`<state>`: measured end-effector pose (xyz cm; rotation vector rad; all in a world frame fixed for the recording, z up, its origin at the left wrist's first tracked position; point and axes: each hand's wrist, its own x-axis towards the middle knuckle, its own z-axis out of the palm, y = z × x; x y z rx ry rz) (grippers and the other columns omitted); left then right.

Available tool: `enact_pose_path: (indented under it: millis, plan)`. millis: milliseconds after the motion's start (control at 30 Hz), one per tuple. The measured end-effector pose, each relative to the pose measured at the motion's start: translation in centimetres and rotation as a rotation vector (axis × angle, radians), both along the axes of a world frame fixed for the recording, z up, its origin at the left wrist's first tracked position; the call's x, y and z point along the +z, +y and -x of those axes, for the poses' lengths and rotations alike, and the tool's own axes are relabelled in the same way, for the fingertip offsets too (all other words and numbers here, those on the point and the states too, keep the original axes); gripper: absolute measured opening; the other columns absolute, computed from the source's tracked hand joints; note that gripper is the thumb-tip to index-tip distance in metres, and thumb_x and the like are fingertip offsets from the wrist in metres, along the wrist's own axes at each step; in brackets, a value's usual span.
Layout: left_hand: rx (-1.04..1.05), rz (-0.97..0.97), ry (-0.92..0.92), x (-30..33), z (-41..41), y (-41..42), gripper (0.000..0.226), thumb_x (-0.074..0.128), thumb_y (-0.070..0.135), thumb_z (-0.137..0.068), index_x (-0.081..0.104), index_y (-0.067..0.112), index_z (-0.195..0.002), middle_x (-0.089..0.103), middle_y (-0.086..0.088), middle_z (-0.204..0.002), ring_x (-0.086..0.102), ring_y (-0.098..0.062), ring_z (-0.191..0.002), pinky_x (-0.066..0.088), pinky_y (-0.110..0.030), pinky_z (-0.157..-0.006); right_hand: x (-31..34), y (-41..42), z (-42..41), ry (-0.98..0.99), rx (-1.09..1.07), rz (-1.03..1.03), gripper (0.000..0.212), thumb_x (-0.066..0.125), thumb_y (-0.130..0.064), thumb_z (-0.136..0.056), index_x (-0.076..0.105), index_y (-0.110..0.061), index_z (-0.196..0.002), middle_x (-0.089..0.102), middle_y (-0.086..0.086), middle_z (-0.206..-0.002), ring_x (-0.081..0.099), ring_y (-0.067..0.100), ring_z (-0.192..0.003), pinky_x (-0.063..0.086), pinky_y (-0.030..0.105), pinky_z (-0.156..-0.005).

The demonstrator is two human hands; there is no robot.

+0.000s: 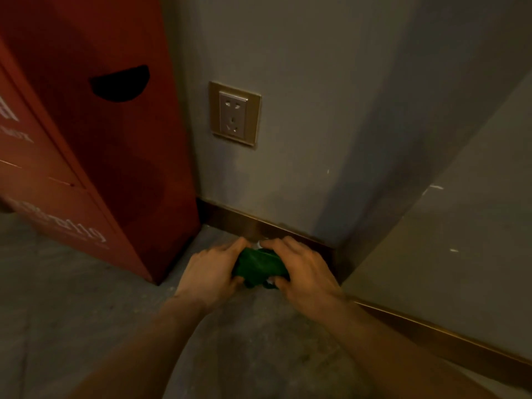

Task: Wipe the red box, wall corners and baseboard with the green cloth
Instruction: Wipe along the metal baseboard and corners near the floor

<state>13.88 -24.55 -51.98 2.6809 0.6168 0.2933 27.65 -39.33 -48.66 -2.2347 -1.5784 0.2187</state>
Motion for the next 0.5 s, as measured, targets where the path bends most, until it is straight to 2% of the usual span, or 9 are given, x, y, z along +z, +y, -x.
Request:
enact_pose_path:
  millis: [167, 267, 333, 400, 500]
  plan:
    - [0.017, 0.023, -0.066, -2.0, -0.6, 0.3, 0.046, 0.073, 0.042, -0.085, 0.048, 0.035, -0.123, 0.065, 0.007, -0.111, 0.062, -0.016, -0.096, 0.050, -0.036, -0.076, -1.8, 0.4, 0.0, -0.172, 0.065, 0.014, 0.083, 0.066, -0.016, -0.086, 0.022, -0.050, -0.147, 0.047, -0.003, -0.134, 0.048, 0.022, -0.109, 0.053, 0.040, -0.080]
    - [-0.001, 0.048, -0.122, -3.2, -1.0, 0.5, 0.045, 0.074, 0.045, -0.085, 0.047, 0.040, -0.121, 0.064, 0.011, -0.111, 0.060, -0.012, -0.097, 0.040, -0.029, -0.073, -2.7, 0.5, -0.1, -0.191, 0.082, 0.031, 0.075, 0.060, -0.018, -0.090, 0.023, -0.055, -0.143, 0.045, 0.003, -0.137, 0.046, 0.026, -0.109, 0.054, 0.044, -0.073]
    - [-0.006, 0.049, -0.117, -4.4, -1.1, 0.7, 0.052, 0.071, 0.053, -0.084, 0.044, 0.041, -0.126, 0.062, 0.011, -0.117, 0.058, -0.011, -0.102, 0.039, -0.028, -0.077, -3.4, 0.7, -0.4, -0.213, 0.083, 0.064, 0.068, 0.061, -0.021, -0.090, 0.028, -0.054, -0.140, 0.043, 0.004, -0.137, 0.045, 0.027, -0.111, 0.053, 0.046, -0.076]
    - [0.003, 0.057, -0.086, -5.6, -1.1, 0.6, 0.068, 0.064, 0.064, -0.081, 0.035, 0.042, -0.139, 0.056, 0.009, -0.131, 0.053, -0.013, -0.117, 0.042, -0.031, -0.093, -3.7, 0.6, -0.7, -0.231, 0.065, 0.085, 0.062, 0.061, -0.023, -0.091, 0.036, -0.051, -0.139, 0.044, 0.006, -0.138, 0.046, 0.029, -0.114, 0.053, 0.047, -0.080]
    - [0.065, 0.041, -0.021, -7.7, -0.9, 0.3, 0.098, 0.051, 0.086, -0.076, 0.016, 0.039, -0.155, 0.036, 0.004, -0.155, 0.032, -0.020, -0.142, 0.023, -0.038, -0.117, -4.1, 0.7, -0.7, -0.269, 0.028, 0.118, 0.060, 0.070, -0.021, -0.085, 0.048, -0.045, -0.135, 0.053, 0.010, -0.131, 0.052, 0.033, -0.110, 0.057, 0.047, -0.074]
